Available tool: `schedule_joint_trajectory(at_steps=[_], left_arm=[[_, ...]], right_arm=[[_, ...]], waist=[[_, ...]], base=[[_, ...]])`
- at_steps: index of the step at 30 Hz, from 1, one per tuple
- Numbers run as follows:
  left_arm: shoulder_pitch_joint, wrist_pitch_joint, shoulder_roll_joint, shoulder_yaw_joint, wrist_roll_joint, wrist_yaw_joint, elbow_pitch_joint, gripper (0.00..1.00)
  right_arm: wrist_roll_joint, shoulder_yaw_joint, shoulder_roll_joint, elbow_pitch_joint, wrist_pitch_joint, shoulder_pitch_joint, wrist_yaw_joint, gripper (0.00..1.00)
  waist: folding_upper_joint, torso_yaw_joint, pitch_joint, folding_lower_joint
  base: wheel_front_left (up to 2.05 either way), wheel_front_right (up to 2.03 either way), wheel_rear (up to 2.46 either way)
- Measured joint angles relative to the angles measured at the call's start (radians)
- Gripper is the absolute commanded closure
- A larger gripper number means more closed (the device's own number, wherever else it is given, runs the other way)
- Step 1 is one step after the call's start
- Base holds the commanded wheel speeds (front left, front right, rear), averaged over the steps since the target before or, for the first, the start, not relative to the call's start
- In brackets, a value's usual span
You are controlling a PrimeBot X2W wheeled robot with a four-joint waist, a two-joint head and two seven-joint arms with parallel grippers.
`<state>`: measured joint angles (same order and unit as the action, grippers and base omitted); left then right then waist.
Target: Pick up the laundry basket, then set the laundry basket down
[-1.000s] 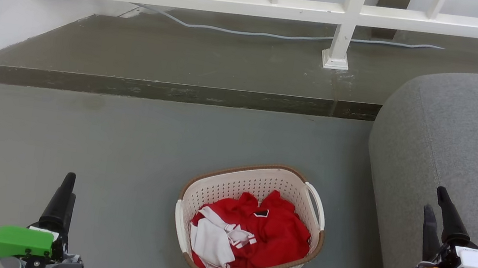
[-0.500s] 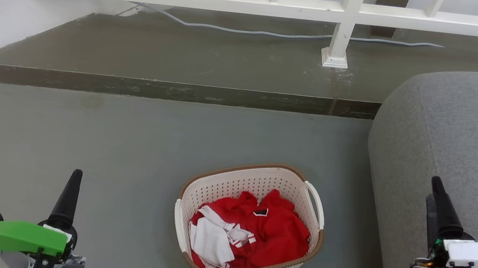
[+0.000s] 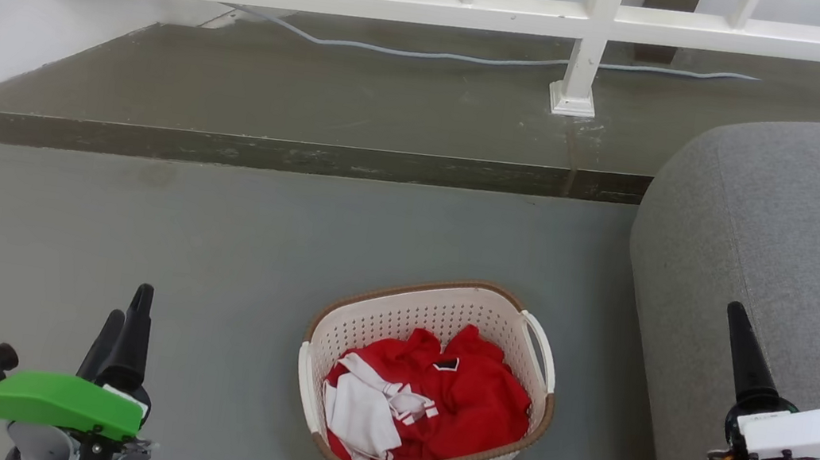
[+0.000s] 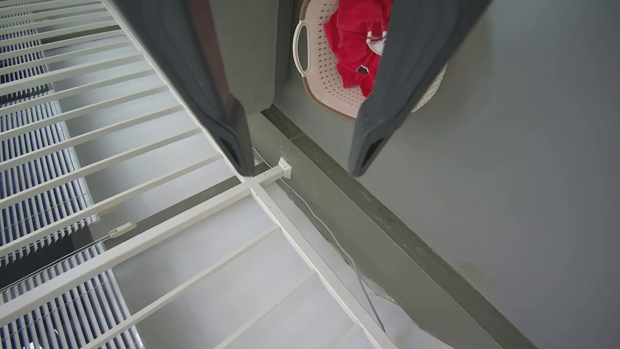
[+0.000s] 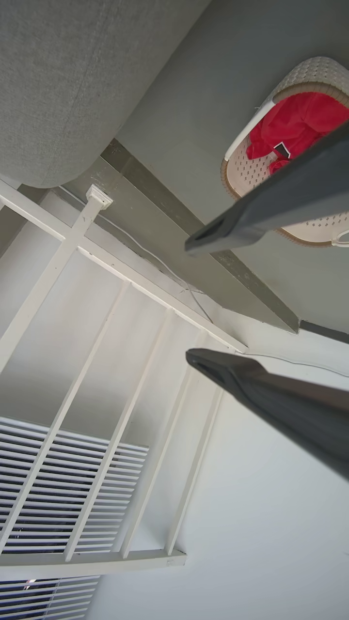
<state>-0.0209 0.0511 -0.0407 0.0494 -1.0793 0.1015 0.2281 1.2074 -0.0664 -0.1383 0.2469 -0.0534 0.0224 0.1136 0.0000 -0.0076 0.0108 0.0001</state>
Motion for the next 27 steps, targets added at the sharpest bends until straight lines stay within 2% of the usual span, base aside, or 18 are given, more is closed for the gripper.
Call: schedule_joint_trajectory(at_steps=[11,27], left_arm=[[0.0,0.038,0.0,0.028,0.178,-0.023,-0.026,0.0],[0.0,0.087,0.002,0.063,0.365,-0.041,-0.063,0.0]], right_arm=[[-0.184,-0.029,-0.018,0.0,-0.034,0.014,-0.001,0.0],[-0.389,-0.064,-0.02,-0.01,-0.086,0.014,-0.011,0.0]], waist=[[0.0,-0.003,-0.003,0.0],[0.0,-0.007,0.0,0.0]], base=[[0.0,0.0,0.0],[0.0,0.0,0.0]])
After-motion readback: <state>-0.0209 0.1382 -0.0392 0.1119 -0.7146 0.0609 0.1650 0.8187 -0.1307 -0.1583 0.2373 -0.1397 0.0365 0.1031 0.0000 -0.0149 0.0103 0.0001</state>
